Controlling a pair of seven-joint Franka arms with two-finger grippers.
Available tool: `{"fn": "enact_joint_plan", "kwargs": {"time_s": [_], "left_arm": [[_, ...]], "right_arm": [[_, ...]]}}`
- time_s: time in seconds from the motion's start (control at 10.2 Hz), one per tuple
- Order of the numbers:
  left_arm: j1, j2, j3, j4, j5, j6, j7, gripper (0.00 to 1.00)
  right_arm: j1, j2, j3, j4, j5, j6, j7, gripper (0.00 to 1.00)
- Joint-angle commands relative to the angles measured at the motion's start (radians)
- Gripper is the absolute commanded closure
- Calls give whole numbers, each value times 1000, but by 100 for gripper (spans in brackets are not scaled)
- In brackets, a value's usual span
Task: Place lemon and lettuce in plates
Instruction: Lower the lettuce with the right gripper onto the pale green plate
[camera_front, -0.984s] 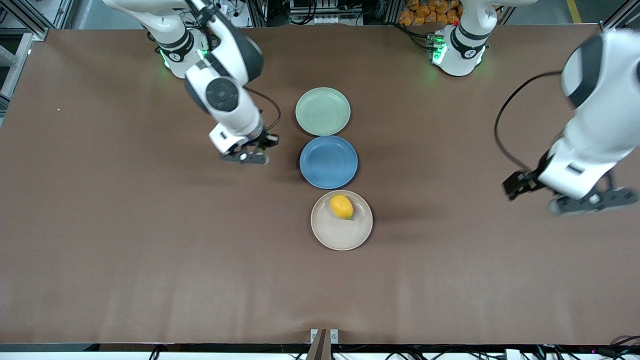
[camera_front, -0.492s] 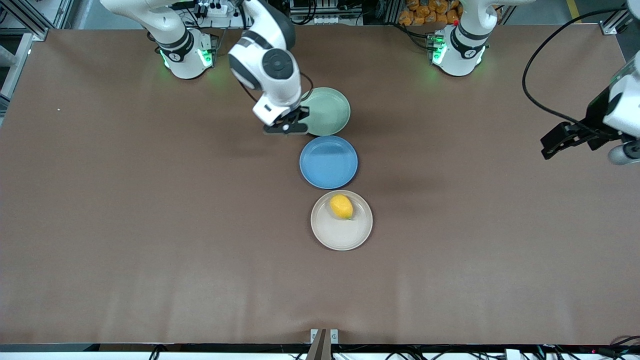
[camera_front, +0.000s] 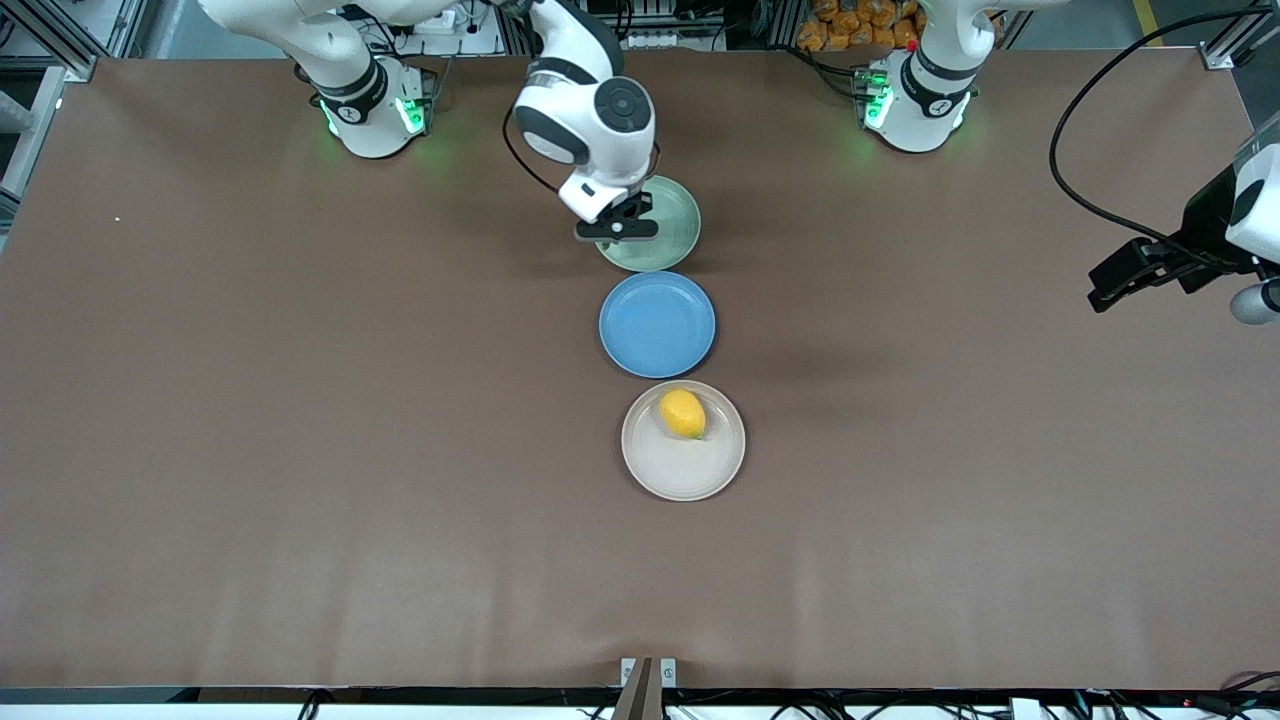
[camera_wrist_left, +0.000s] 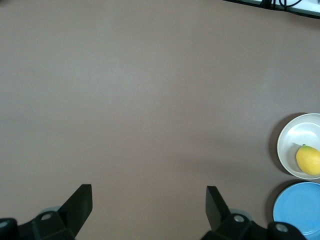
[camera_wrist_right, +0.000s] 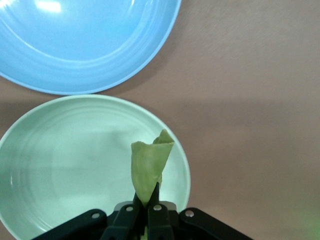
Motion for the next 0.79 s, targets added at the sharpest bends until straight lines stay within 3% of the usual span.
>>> {"fn": "enact_joint_plan", "kwargs": {"time_s": [0.0,0.39,0.49,0.69], "left_arm": [[11,-22,-4,-20,-18,-12,31,0],[14,-24,-2,-19,-19,-15,31,0],[25,-24,-2,-17,-22,-15,31,0],[28,-24,-2,-13,-22,-14,30,0]], "right_arm": [[21,92,11,97,-53,-10,91,100],[41,121,14,122,-75,-10,137,99],[39,120,14,122,-78,-14,139,1],[32,107,15,128,-78,-31,137,0]]}}
